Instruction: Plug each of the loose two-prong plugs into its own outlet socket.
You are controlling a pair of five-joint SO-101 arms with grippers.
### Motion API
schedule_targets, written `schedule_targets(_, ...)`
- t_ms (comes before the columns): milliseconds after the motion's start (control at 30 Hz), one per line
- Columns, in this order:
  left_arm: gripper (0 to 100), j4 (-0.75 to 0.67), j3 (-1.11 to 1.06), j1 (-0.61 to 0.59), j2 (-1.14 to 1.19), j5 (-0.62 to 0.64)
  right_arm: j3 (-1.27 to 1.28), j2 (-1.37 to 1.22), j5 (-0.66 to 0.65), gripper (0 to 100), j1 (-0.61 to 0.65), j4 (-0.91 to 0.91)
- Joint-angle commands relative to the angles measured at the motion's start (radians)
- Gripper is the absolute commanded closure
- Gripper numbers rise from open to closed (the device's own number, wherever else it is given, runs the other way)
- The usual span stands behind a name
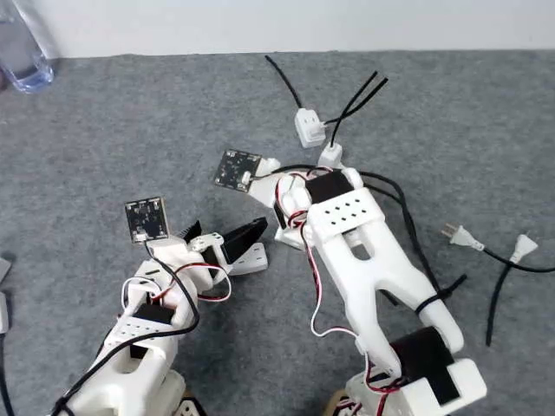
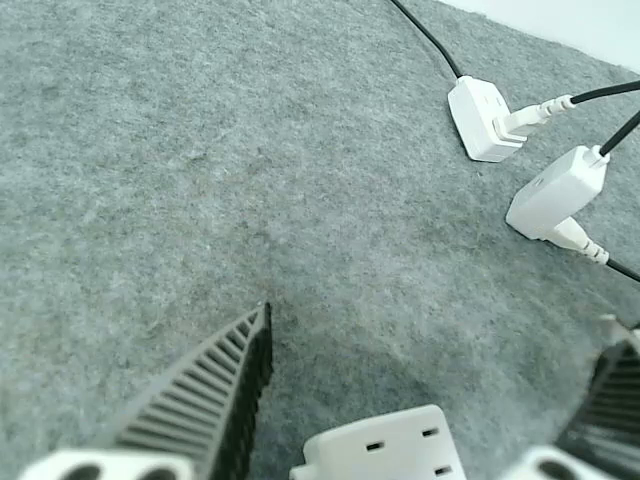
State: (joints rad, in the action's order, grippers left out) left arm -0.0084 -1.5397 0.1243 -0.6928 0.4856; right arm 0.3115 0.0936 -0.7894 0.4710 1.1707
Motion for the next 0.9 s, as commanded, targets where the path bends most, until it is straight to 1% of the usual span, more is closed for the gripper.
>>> schedule_targets(0,54,-0.025,0.005,0.043,-0.008,0.000,-0.058,0.002,0.012,99.1,0.031,-0.018)
schedule_targets(400,54,-0.028,0.008,0.054,-0.008,0.000,-0.061,0.015,0.026,99.1,0.038,-0.005)
schedule_targets(700,54,-0.028,0.005,0.054,-0.008,0.000,-0.130,0.018,0.028,99.1,0.038,0.090)
schedule_targets(867,54,-0.028,0.005,0.054,-0.008,0.000,-0.135,0.085,0.051,99.1,0.038,0.104)
